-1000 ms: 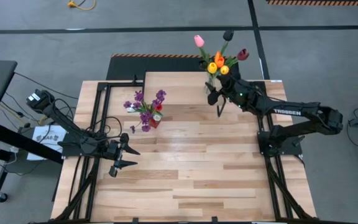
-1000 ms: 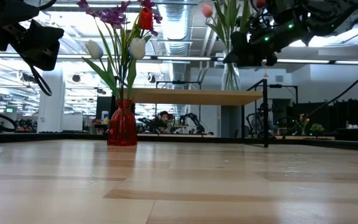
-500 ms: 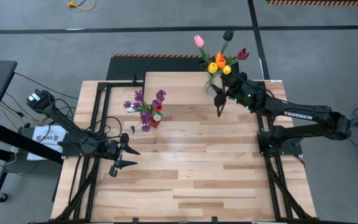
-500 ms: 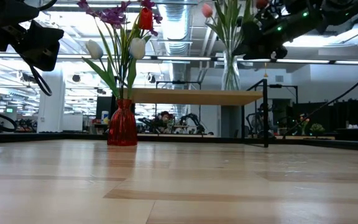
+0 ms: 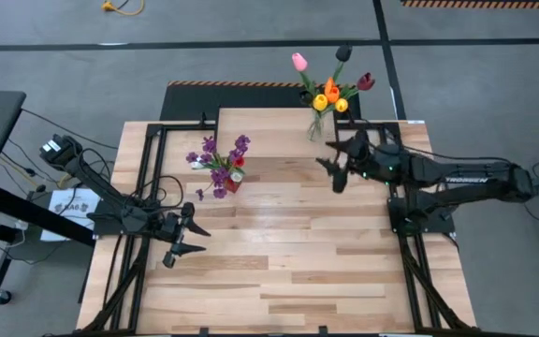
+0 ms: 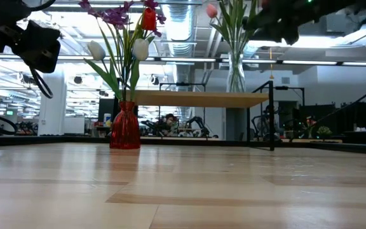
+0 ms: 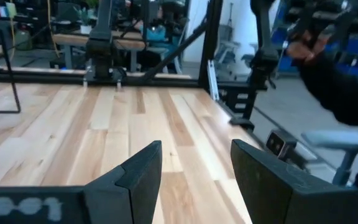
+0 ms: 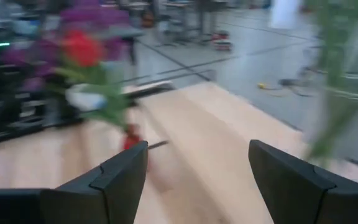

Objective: Pick and place flowers into a vace then onto a shelf
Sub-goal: Put the red flower vase on the shelf

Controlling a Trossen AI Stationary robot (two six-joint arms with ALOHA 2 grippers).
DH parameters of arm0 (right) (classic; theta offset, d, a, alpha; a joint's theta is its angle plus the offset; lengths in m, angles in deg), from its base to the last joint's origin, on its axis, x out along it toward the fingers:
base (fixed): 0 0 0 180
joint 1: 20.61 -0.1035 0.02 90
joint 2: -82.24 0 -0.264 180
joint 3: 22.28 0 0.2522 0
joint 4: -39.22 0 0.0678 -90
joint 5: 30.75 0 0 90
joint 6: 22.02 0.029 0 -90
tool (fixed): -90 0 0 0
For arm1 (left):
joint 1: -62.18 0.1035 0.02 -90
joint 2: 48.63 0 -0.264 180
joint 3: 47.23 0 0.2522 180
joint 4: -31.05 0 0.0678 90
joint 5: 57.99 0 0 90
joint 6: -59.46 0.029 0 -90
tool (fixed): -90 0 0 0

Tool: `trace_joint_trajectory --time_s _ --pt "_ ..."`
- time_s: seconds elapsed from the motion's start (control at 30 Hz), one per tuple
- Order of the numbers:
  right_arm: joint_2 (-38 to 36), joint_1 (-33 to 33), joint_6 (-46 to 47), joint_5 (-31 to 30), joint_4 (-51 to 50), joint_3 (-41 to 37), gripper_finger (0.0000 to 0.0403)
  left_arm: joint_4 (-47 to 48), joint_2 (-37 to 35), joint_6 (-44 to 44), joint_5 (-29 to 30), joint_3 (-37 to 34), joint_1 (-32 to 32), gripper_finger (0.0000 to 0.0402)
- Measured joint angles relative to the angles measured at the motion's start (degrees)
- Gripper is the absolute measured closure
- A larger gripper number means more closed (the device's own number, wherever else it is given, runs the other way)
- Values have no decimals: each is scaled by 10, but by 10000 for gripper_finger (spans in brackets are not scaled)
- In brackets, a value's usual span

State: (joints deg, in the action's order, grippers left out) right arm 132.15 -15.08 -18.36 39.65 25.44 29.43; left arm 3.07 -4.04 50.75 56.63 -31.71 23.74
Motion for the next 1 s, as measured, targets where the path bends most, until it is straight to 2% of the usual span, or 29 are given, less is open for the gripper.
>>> trace_joint_trajectory --time_s 0.17,0.37,0.53,0.8,1.0 --pt "-1 -87 17 0 -2 0 132 25 0 14 33 0 0 219" --pt "0 -181 62 0 -44 0 132 28 0 71 139 0 0 219" --pt "9 -248 88 -13 -95 0 133 28 0 73 209 0 0 219" --pt "75 -321 157 -158 -102 0 133 38 0 37 213 0 9 219" --pt "147 -348 200 -231 -91 0 133 52 0 3 220 0 37 219"
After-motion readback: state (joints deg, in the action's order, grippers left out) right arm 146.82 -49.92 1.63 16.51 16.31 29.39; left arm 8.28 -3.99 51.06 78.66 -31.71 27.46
